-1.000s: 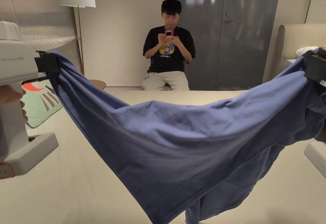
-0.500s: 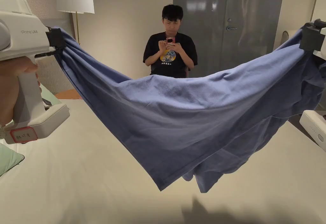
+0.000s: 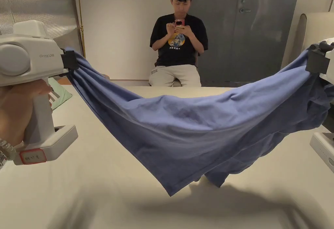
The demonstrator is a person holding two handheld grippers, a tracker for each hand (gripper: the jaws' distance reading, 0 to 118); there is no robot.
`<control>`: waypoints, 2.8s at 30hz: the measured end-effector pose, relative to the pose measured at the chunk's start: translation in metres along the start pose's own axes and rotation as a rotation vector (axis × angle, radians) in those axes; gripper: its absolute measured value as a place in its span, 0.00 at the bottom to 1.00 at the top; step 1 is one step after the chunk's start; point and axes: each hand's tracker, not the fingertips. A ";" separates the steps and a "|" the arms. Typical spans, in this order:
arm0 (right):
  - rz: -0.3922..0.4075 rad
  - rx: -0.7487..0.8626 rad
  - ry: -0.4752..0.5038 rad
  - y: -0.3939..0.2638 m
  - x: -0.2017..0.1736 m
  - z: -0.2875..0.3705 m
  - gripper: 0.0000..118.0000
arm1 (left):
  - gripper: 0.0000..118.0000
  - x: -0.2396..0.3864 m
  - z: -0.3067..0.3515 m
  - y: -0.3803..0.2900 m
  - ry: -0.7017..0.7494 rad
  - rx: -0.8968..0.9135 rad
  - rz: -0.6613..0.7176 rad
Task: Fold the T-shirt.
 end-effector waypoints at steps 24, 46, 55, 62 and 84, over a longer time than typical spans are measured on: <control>-0.079 -0.395 0.005 -0.172 0.026 0.214 0.06 | 0.01 -0.065 0.173 -0.218 0.065 -0.451 0.101; -0.127 -0.808 -0.126 -0.311 0.054 0.258 0.06 | 0.01 -0.098 0.199 -0.336 0.221 -0.719 0.122; -0.046 -0.565 -0.103 -0.254 0.045 0.265 0.84 | 0.86 -0.088 0.230 -0.292 0.231 -0.483 0.106; -0.013 -0.279 -0.105 -0.179 0.016 0.256 0.77 | 0.77 -0.067 0.260 -0.234 0.192 -0.186 0.024; 0.019 -0.295 0.067 -0.184 -0.037 0.239 0.01 | 0.92 -0.111 0.209 -0.290 0.214 -0.638 0.239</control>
